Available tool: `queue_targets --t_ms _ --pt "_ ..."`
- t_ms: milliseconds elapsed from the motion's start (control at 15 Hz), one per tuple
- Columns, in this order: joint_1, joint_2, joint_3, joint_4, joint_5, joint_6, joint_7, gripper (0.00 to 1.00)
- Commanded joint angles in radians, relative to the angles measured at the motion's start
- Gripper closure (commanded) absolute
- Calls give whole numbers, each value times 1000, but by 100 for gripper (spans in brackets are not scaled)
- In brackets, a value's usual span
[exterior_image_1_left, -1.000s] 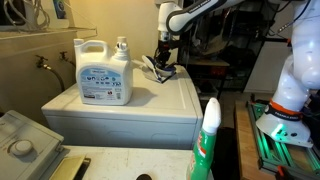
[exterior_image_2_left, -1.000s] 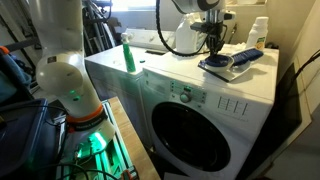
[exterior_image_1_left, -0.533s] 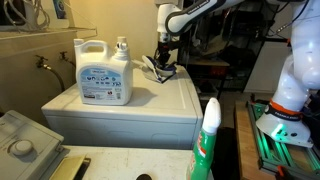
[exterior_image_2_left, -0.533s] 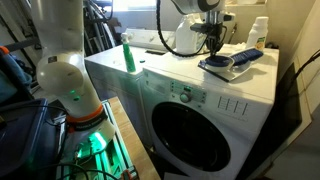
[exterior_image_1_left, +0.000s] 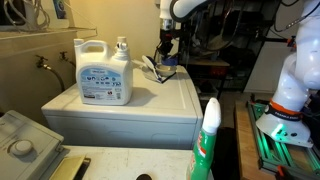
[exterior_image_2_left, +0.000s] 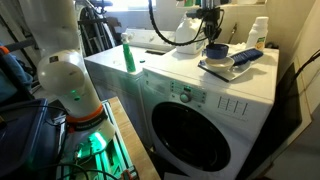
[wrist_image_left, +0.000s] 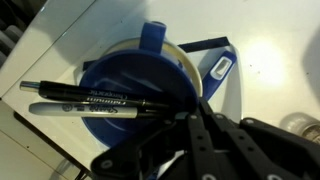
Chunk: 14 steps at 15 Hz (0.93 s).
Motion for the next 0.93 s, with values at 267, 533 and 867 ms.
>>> queue_targets --t_ms 267,533,867 --pt "81 -199 77 -158 -25 -134 54 96" --pt "121 -198 142 -208 -10 -107 121 96" --pt "142 -140 169 -272 -6 -8 218 96"
